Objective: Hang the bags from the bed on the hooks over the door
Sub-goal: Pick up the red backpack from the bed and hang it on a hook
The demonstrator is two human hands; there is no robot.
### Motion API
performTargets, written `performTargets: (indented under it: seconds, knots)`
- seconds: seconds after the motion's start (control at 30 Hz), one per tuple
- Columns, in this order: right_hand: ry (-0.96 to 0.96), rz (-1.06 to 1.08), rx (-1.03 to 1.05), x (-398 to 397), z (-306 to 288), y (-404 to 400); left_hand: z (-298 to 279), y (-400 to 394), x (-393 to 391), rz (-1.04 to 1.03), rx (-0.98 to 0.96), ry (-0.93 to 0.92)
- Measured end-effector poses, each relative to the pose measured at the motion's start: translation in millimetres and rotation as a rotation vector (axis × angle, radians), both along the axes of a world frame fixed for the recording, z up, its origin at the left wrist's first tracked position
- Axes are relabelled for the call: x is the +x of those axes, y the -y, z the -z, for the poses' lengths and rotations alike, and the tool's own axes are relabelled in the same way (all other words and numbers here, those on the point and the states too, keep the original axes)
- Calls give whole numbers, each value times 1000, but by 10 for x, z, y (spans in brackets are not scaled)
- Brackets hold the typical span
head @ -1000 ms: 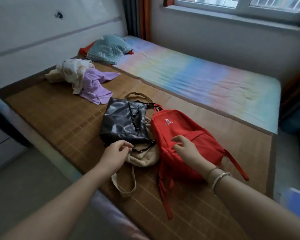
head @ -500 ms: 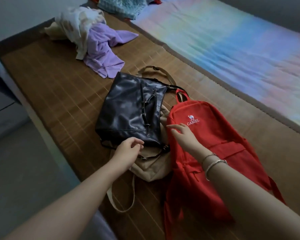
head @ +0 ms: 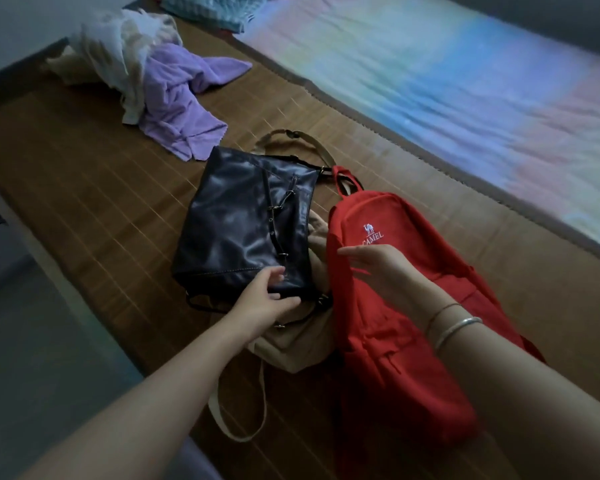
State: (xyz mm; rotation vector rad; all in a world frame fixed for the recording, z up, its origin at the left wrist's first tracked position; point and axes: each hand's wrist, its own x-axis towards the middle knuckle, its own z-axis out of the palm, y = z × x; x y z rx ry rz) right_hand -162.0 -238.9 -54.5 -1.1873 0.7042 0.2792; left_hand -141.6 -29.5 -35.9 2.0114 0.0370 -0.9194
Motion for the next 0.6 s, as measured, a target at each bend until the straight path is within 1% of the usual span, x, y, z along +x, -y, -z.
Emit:
performTargets:
  seconds: [0.07, 0.13, 0.2, 0.27, 0.3, 0.37, 0.4, 0.5, 0.53, 0.6]
  knots:
    - [85, 8, 172, -166, -262, 49, -125, 107, -56, 72, -52, -19]
    - [163, 1, 260, -310, -544, 52, -279, 219, -129, 125, -114, 1]
    - [219, -8, 282, -463, -857, 9, -482, 332, -230, 164, -214, 35]
    - [275, -28, 279, -611, -1127, -68, -699, 429, -308, 141, -327, 79]
    - [300, -34, 247, -693, -1289, -110, -833, 466, -337, 116, -380, 119]
    - [318, -41, 195, -830, -1502, -174, -1049, 480, -369, 110, -411, 193]
    - [330, -27, 151, -923, -1616, -203, -1177, 451, -387, 145, -428, 211]
    - [332, 53, -96, -1249, -2080, -286, -1498, 401, -396, 274, -483, 209]
    - [329, 102, -179, -1355, -2205, -313, -1586, 387, -388, 302, -488, 226]
    - [309, 282, -353, -1638, -2482, -434, -1832, 380, -421, 353, -505, 232]
